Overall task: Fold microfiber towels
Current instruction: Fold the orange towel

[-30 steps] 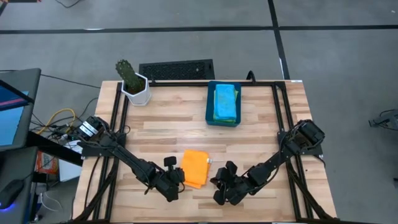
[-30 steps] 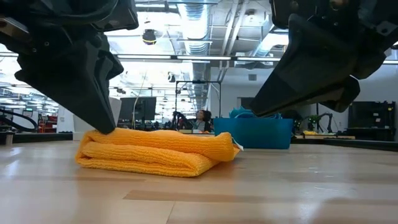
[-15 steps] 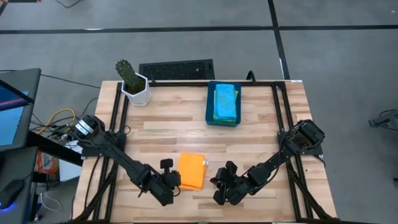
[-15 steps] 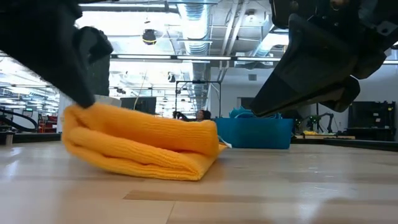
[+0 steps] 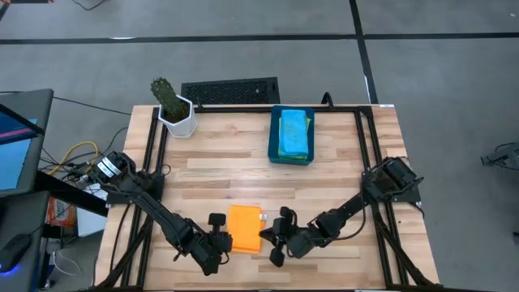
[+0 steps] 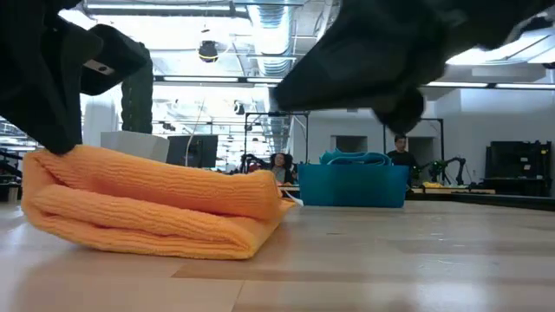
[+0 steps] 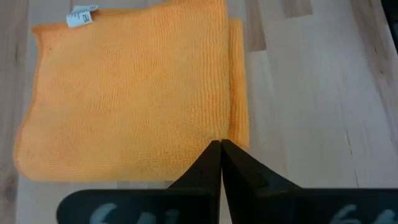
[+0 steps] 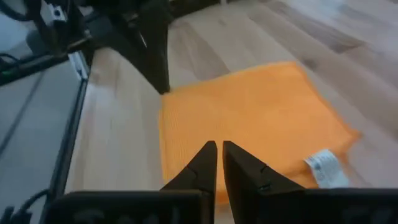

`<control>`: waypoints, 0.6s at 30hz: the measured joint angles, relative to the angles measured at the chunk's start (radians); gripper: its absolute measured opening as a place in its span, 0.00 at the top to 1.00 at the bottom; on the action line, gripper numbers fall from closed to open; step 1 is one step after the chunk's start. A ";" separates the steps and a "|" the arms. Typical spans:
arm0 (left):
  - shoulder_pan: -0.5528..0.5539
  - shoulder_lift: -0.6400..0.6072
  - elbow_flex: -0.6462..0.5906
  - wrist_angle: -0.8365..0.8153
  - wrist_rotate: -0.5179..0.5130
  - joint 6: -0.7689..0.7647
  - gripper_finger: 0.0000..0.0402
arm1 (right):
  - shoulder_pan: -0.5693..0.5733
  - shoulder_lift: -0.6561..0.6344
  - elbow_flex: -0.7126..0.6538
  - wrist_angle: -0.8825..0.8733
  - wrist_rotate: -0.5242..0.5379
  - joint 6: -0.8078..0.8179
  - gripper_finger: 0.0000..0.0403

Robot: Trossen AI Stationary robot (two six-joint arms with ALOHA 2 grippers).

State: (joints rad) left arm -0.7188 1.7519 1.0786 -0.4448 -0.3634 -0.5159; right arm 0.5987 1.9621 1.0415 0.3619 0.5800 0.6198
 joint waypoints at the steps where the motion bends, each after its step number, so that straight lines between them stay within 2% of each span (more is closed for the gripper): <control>1: -0.002 0.000 0.000 0.001 -0.005 0.000 1.00 | -0.009 0.021 0.003 0.043 -0.021 0.000 0.87; 7: -0.031 0.000 0.001 0.025 -0.075 -0.008 1.00 | -0.027 0.126 0.019 0.210 -0.103 0.007 0.87; 13: -0.080 0.000 0.002 0.035 -0.161 -0.037 1.00 | -0.031 0.202 0.077 0.223 -0.115 0.010 0.87; 18: -0.108 0.000 0.002 0.033 -0.177 -0.043 1.00 | -0.032 0.266 0.127 0.223 -0.139 0.027 0.87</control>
State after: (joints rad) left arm -0.8266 1.7519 1.0809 -0.4122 -0.5400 -0.5585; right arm 0.5663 2.2280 1.1682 0.5845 0.4410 0.6469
